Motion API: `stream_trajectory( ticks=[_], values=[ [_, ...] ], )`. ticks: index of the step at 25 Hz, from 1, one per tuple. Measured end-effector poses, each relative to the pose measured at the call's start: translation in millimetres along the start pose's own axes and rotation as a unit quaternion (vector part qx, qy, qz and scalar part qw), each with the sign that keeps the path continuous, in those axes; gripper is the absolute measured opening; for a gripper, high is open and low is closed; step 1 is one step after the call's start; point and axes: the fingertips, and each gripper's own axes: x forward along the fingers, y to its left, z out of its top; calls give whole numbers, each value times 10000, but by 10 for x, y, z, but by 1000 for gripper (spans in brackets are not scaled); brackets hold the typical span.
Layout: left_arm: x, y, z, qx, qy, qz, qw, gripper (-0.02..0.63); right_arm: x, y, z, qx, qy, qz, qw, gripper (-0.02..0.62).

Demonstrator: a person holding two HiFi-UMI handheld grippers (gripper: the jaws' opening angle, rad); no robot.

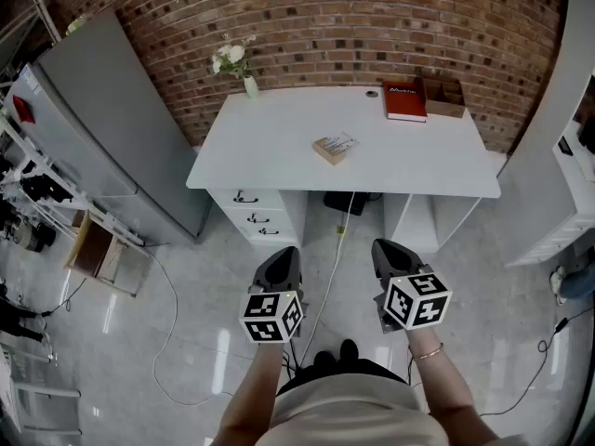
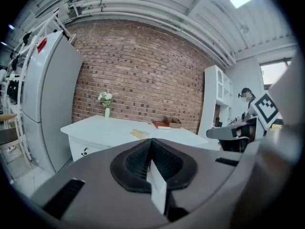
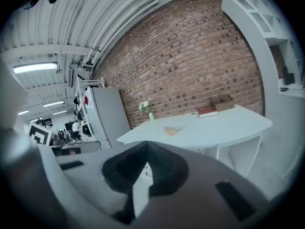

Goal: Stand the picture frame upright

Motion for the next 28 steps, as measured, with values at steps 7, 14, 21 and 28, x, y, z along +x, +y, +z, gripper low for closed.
stream_trajectory(
  ticks=[7,14,21,28],
  values=[
    [43,-109,47,75,-55,3,10000,-8,-45,-71,57,-9,-64,90,9999,2],
    [118,-173,66,136,-115,125,9998,-8,-23,-135,93,3,-174,294,9994,3],
    [144,-247,85,185,-162,121,9996,-8,-45,-197,165,207,-360,432,9982,3],
    [211,-231,50,166,-47,190,9997,33,18,-312,144,590,-291,405,9970,40]
  ],
)
